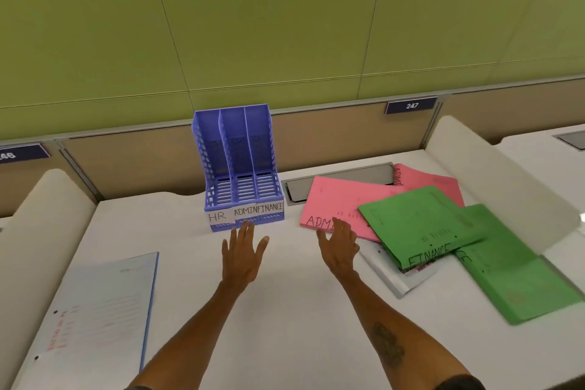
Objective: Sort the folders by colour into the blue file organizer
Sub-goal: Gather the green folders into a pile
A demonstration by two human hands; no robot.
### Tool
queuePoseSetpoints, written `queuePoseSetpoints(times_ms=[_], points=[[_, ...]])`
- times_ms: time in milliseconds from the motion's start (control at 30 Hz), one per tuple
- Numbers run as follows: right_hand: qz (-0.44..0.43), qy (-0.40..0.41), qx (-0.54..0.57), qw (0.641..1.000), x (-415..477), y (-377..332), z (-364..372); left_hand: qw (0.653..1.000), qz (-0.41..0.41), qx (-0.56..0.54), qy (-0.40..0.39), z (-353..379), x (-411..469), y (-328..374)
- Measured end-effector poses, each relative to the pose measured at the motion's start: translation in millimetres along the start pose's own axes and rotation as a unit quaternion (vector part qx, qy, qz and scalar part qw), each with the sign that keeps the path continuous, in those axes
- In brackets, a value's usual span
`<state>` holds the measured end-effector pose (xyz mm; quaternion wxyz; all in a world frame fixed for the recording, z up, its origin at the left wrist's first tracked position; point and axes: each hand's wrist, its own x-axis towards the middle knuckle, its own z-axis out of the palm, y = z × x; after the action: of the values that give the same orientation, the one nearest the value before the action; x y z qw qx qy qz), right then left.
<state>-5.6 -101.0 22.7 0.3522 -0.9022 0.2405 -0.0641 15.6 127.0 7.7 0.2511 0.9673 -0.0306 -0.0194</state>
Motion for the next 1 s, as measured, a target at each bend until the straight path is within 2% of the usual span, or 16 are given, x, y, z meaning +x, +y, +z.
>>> queuePoseSetpoints(times_ms=[100,200,433,567,767,933,1000], points=[[0.093,0.078,0.061,0.991,11.1,30.4,-23.8,1.0,0.017,0.007,-0.017,18.6,4.0,24.3],[0.192,0.15,0.114,0.963,20.2,62.0,-47.3,0.999,0.028,0.018,-0.037,36.2,7.2,45.9],[0.367,0.157,0.215,0.891,34.0,122.2,-80.3,0.996,0.043,0.028,-0.07,64.5,8.4,82.1],[0.408,0.141,0.29,0.854,42.1,131.5,-84.5,0.995,0.044,0.036,-0.079,74.9,12.3,86.2],[0.45,0.111,0.449,0.764,54.2,132.8,-86.9,0.995,0.032,0.041,-0.085,77.9,16.5,80.8],[0.421,0.108,0.529,0.729,57.0,130.6,-83.7,0.995,0.026,0.043,-0.088,74.1,17.9,73.2],[0.395,0.128,0.546,0.728,58.1,127.5,-83.3,0.995,0.027,0.041,-0.088,72.2,17.6,71.0]])
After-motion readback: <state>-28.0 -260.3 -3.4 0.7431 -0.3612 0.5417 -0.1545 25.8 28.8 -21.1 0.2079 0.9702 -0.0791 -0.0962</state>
